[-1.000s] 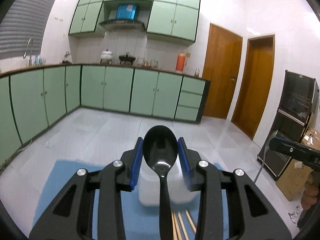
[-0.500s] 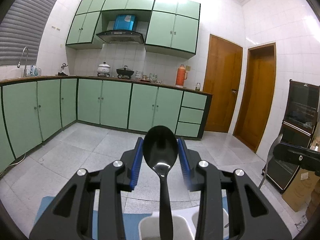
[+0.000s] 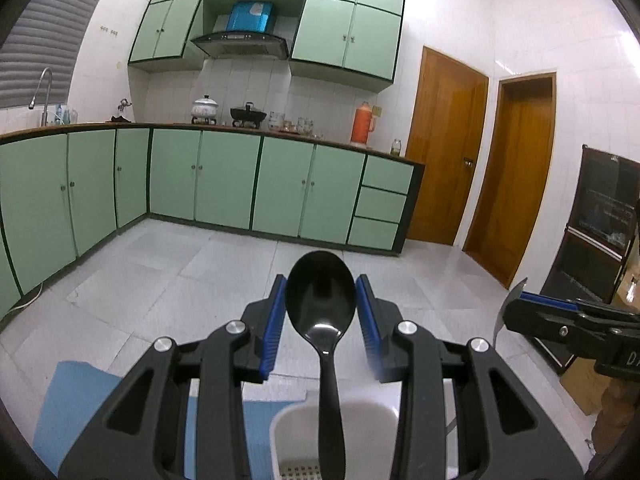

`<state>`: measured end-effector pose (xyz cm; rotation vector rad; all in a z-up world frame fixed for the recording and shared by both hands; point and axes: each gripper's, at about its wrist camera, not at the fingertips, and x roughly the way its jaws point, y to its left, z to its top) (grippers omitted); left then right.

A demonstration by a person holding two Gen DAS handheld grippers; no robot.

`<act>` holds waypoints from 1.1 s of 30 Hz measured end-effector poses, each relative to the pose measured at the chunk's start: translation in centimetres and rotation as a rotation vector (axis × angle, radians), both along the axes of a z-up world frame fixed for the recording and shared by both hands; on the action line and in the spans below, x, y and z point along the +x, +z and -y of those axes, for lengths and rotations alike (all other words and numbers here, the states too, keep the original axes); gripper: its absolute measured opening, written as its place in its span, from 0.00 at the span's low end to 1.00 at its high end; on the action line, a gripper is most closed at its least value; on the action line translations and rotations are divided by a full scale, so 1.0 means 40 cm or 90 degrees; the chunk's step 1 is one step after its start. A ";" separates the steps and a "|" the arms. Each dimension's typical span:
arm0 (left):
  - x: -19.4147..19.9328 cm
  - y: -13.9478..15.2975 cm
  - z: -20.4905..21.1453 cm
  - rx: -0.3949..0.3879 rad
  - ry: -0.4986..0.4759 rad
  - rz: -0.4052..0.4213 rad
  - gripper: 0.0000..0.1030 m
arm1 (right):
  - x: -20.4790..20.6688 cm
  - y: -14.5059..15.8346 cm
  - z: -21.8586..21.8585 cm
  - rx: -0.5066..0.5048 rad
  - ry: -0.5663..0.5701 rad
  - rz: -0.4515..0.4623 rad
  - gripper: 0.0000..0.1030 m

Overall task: Organize utensils
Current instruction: 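Lift both spoons and carry them over the white caddy with both tools, then open both tools to drop the spoons into the caddy compartments, then move both tools back down over the row of chopsticks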

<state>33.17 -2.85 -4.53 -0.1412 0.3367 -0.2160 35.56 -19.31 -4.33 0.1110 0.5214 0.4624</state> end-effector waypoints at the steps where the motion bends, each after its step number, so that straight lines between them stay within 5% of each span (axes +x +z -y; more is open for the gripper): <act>1: -0.002 -0.006 -0.001 0.001 -0.001 -0.003 0.33 | -0.001 -0.009 -0.005 -0.002 0.005 -0.005 0.27; 6: -0.022 -0.020 -0.019 -0.008 0.003 -0.023 0.42 | -0.015 -0.036 -0.022 -0.018 0.014 -0.018 0.28; 12: -0.090 -0.003 -0.047 0.000 0.019 -0.022 0.60 | -0.078 -0.039 0.003 0.001 -0.016 -0.017 0.43; 22: -0.281 -0.018 -0.077 0.026 0.046 -0.074 0.89 | -0.256 -0.105 0.082 0.004 -0.129 -0.048 0.93; 33: -0.447 -0.141 -0.084 0.075 0.045 -0.190 0.93 | -0.408 -0.242 0.130 -0.016 -0.163 -0.151 0.94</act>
